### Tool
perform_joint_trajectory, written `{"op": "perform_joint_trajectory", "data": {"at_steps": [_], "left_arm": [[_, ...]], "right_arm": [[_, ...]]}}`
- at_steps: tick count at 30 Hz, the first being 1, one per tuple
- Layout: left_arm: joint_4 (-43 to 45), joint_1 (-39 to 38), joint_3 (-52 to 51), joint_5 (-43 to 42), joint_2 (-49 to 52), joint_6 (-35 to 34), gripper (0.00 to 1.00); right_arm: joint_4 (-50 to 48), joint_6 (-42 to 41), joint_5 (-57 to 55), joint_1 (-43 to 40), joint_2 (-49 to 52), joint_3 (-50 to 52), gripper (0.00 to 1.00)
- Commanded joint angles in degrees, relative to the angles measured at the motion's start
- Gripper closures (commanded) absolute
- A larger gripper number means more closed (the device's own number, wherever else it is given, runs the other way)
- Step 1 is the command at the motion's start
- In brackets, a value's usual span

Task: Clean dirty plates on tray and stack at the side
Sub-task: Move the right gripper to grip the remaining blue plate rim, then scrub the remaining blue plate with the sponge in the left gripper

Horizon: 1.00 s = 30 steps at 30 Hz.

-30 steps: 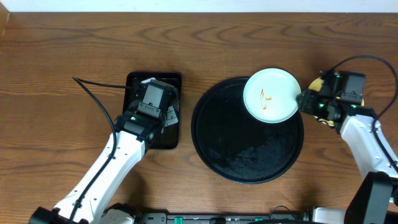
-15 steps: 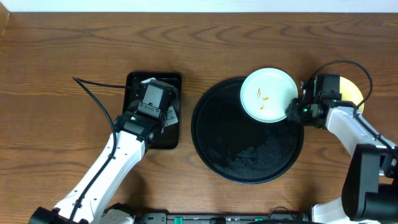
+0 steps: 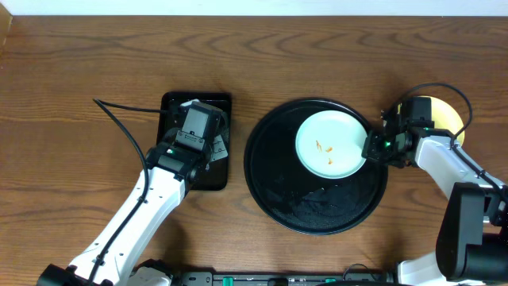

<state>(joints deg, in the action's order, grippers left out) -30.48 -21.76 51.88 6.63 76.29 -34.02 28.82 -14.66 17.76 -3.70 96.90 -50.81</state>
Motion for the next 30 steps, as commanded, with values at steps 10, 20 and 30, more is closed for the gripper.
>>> {"op": "perform_joint_trajectory", "data": {"at_steps": [10,20,30], "left_arm": [[9.2,-6.2,-0.3,-12.7,1.7,3.3,0.92],[18.6,-17.5,-0.3,-16.6,11.7,0.3,0.93],[23.1,-24.1,-0.3,-17.4,20.1,-8.1,0.93]], "right_arm": [[3.4,-3.9,3.0,12.4,0.1,0.3,0.99],[3.5,-8.5,-3.2,19.6,0.1,0.3,0.99],[3.6,-8.5,-3.1,20.3,0.1,0.3,0.99]]}}
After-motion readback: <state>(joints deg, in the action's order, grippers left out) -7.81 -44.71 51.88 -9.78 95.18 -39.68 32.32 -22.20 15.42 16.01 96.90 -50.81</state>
